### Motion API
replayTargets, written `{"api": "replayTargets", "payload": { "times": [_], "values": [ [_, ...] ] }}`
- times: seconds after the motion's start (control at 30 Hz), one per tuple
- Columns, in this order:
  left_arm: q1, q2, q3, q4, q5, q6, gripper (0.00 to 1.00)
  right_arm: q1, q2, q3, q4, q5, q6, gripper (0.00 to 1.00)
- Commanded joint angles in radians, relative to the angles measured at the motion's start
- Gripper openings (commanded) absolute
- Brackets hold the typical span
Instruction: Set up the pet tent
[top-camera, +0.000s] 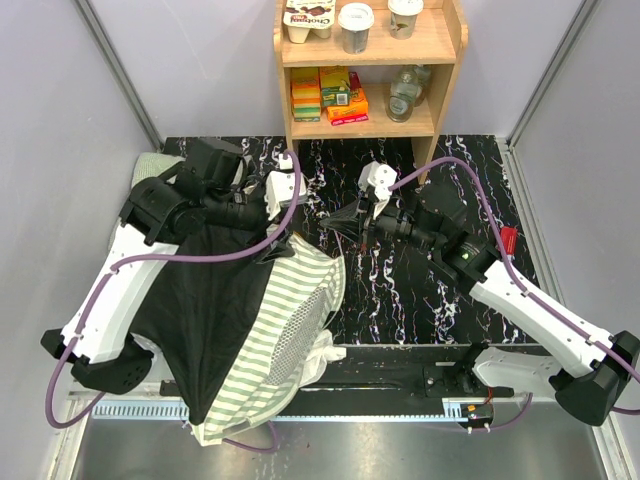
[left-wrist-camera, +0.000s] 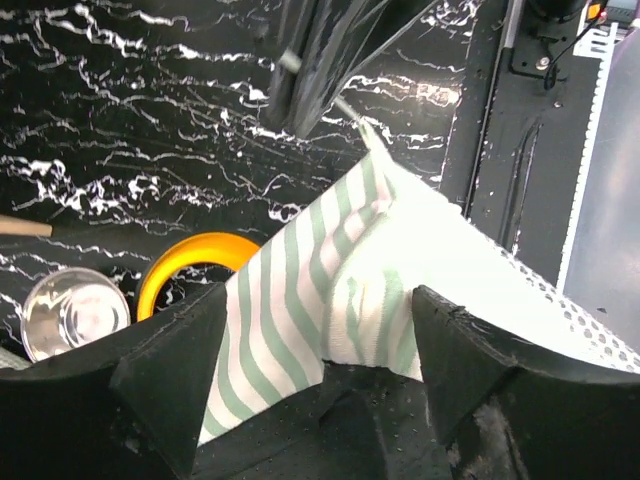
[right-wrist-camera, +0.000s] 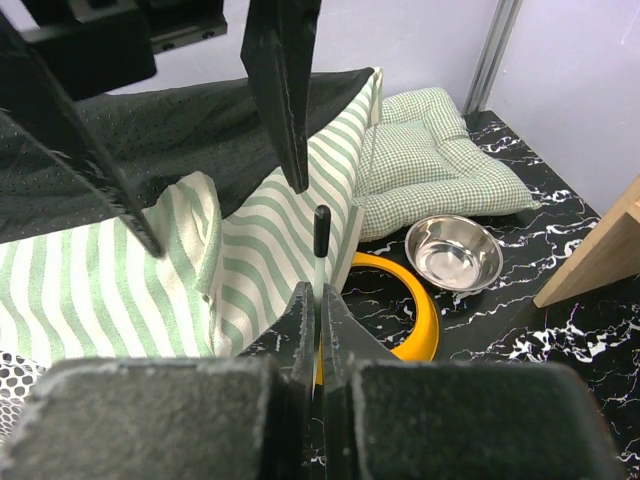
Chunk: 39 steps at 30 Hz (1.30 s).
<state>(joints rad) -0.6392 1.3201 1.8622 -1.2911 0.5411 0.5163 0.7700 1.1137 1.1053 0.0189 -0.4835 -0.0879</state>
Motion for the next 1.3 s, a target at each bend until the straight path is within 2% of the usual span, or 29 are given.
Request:
{"api": "replayTargets", "payload": {
  "times": [0.0,0.07,0.1,0.2,0.23,0.47,0.57,0.83,1.27],
  "values": [
    [0.033,-0.021,-0.069,0.024,0.000,0.030,0.75,0.002,0.003,-0.004,-0.005,-0.015,-0.030,0.00],
    [0.035,-0.021,-0.093,0.007,0.032,0.042,0.65,0.003,0.001,-0.007,-0.007,-0.013,-0.035,0.00],
    [0.033,-0.015,-0.103,0.000,0.052,0.047,0.51,0.003,0.000,-0.007,-0.011,-0.013,-0.035,0.00],
    [0.033,0.001,-0.089,-0.014,0.059,0.047,0.02,0.000,0.003,-0.002,-0.013,-0.024,-0.049,0.00],
    [0.035,0.002,-0.071,-0.014,0.050,0.041,0.00,0.003,0.006,0.002,-0.058,-0.032,-0.056,0.00],
    [0.055,0.019,0.124,0.015,0.007,0.016,0.00,0.003,0.015,0.001,-0.184,-0.191,-0.128,0.00],
    [0.055,0.002,0.117,0.039,0.003,0.013,0.00,0.003,0.024,0.004,-0.217,-0.237,-0.154,0.00],
    [0.055,0.013,0.129,0.079,0.054,-0.012,0.00,0.012,0.119,0.079,-0.303,-0.241,-0.187,0.00],
    [0.053,0.025,0.152,0.084,0.026,0.005,0.00,0.072,0.152,0.064,-0.382,-0.224,-0.305,0.00]
  ]
}}
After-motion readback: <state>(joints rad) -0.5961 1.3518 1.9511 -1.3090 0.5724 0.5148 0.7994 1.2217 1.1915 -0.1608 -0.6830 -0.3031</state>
